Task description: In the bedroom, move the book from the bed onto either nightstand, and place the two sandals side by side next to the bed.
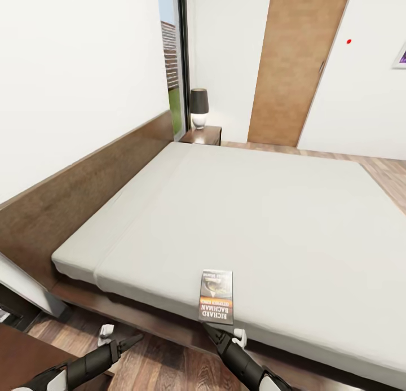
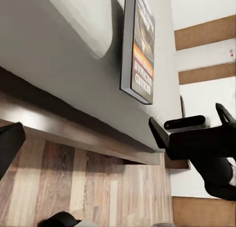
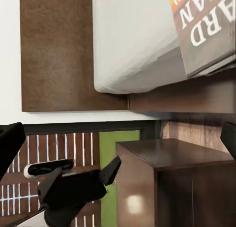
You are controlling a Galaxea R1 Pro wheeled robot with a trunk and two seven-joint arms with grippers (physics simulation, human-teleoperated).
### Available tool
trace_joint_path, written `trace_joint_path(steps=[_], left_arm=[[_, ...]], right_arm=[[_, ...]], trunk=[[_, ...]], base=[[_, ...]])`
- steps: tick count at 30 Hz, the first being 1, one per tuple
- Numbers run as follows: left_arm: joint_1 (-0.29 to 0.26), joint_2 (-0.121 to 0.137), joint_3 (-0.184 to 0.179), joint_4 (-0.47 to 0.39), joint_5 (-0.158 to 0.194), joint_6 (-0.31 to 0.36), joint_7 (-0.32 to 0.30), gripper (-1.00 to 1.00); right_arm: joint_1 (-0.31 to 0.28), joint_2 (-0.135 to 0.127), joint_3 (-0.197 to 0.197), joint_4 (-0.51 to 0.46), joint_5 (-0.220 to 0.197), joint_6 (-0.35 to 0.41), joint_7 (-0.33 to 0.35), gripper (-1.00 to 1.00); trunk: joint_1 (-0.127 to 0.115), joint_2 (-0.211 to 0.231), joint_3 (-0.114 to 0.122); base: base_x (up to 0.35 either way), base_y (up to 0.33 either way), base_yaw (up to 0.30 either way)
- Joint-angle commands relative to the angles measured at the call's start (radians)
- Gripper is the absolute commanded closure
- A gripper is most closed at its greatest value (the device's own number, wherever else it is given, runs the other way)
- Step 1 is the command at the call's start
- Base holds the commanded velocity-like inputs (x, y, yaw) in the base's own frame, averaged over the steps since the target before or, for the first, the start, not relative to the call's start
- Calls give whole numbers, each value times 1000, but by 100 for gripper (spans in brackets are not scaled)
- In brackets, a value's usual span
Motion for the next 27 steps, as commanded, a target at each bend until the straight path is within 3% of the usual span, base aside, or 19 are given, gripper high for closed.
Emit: trace_joint_path(steps=[1,6,10,12,18,27], left_arm=[[-2,0,-6,-6,6,39,-44,-100],[-6,-21,-32,-78,2,152,-93,-100],[-5,-39,-130,-106,3,178,-97,-100],[-5,-45,-152,-111,4,183,-99,-100],[-5,-47,-162,-117,4,188,-96,-100],[-5,-46,-165,-115,4,182,-89,-100]], right_arm=[[-1,0,3,1,-11,10,2,-100],[-1,-1,3,2,-11,11,2,-100],[-1,-1,2,1,-11,13,2,-100],[-1,-1,2,2,-11,13,2,-100],[-1,-1,1,2,-11,13,2,-100],[-1,-1,0,3,-12,14,2,-100]], trunk=[[4,-8,-4],[23,-43,-20],[38,-71,-32],[46,-85,-38],[69,-127,-57],[69,-127,-57]], base=[[0,0,0],[0,0,0],[0,0,0],[0,0,0],[0,0,0],[0,0,0]])
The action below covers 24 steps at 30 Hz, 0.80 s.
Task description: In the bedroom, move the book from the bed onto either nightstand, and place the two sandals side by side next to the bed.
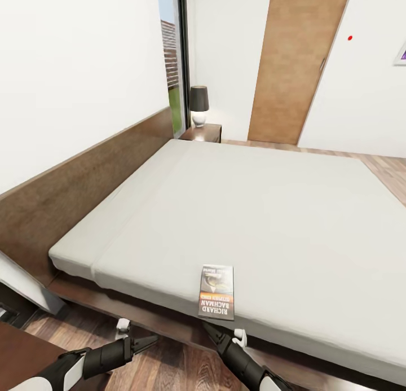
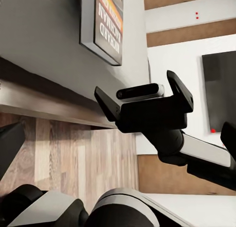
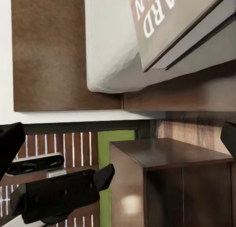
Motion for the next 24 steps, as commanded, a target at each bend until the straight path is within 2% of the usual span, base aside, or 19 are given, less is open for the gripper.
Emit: trace_joint_path(steps=[1,5,7,9,12,14,16,20,24], left_arm=[[0,1,-9,0,8,10,-3,-100],[0,1,-10,1,9,10,-3,-100],[0,1,-10,2,9,10,-4,-100],[0,2,-10,2,9,10,-5,-100],[0,1,-10,2,10,10,-4,-100],[0,1,-10,2,10,10,-3,-100],[0,1,-10,2,10,10,-3,-100],[0,1,-10,3,10,10,-2,-100],[0,1,-10,4,10,10,-1,-100]], right_arm=[[-1,0,3,0,-11,10,3,-100],[-1,-2,1,0,-18,8,4,-100],[-1,-3,-2,0,-48,5,3,-100],[-1,-5,-4,1,-89,5,4,-100],[-1,-9,-5,2,-224,6,7,-100],[-1,-9,-5,2,-253,7,7,-100],[-1,-10,-5,3,-270,7,6,-100],[-1,-10,-5,3,-280,7,6,-100],[-1,-10,-4,3,-282,6,5,-100]], trunk=[[0,0,-1],[0,0,-1],[0,0,-1],[0,0,-1],[0,0,-1],[0,0,-1],[0,0,-1],[0,0,-1],[15,-28,-13]], base=[[0,0,0],[0,0,0],[0,0,0],[0,0,0],[0,0,0],[0,0,0],[0,0,0],[0,0,0],[0,0,0]])
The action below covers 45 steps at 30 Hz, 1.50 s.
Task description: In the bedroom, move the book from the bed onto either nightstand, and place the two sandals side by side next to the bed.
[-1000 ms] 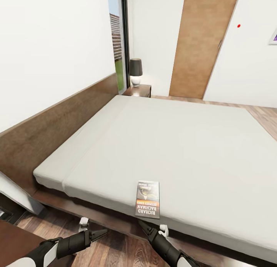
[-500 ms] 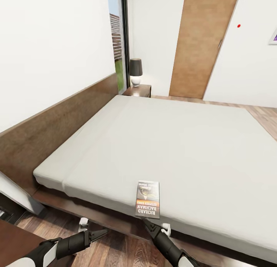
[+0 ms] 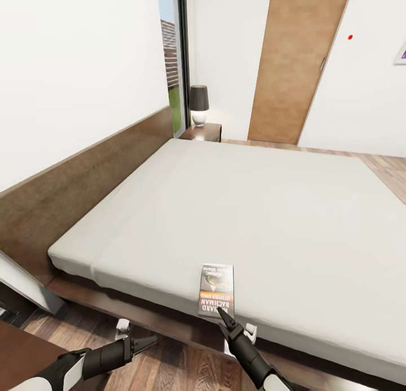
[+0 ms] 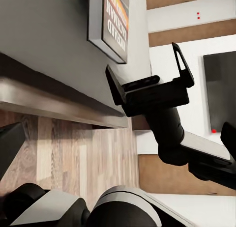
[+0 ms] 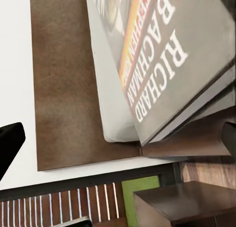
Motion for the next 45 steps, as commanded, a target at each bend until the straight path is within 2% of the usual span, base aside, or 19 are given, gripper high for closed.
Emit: trace_joint_path(steps=[1,14,25,28,45], left_arm=[[0,1,-8,-1,8,11,-3,-100],[0,1,-8,0,8,11,-3,-100],[0,1,-8,1,8,11,-3,-100],[0,1,-8,1,8,11,-3,-100],[0,2,-8,1,8,11,-1,-100]], right_arm=[[-1,0,3,1,-11,9,3,-100],[-1,0,4,1,-11,10,3,-100],[-1,-1,4,1,-11,10,4,-100],[-1,-1,4,1,-11,10,4,-100],[-1,-1,4,1,-11,8,4,-100]], trunk=[[4,-8,-4],[54,-99,-45],[54,-99,-45],[65,-120,-54],[65,-120,-54]], base=[[0,0,0],[0,0,0],[0,0,0],[0,0,0],[0,0,0]])
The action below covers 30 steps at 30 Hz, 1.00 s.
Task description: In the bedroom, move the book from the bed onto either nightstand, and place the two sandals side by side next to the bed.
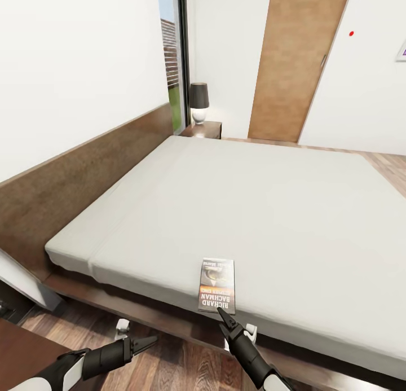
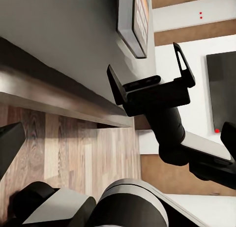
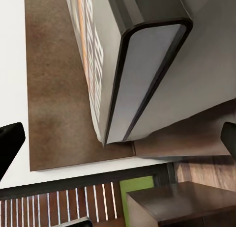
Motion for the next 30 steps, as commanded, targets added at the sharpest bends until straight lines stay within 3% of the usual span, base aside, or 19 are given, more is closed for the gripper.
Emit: trace_joint_path(steps=[1,30], left_arm=[[0,1,-8,0,8,11,-3,-100],[1,0,-8,0,8,11,-3,-100]], right_arm=[[-1,0,3,1,-11,10,3,-100],[-1,0,3,1,-11,10,4,-100]], trunk=[[0,0,-1],[0,0,-1]], base=[[22,0,0],[61,0,0]])
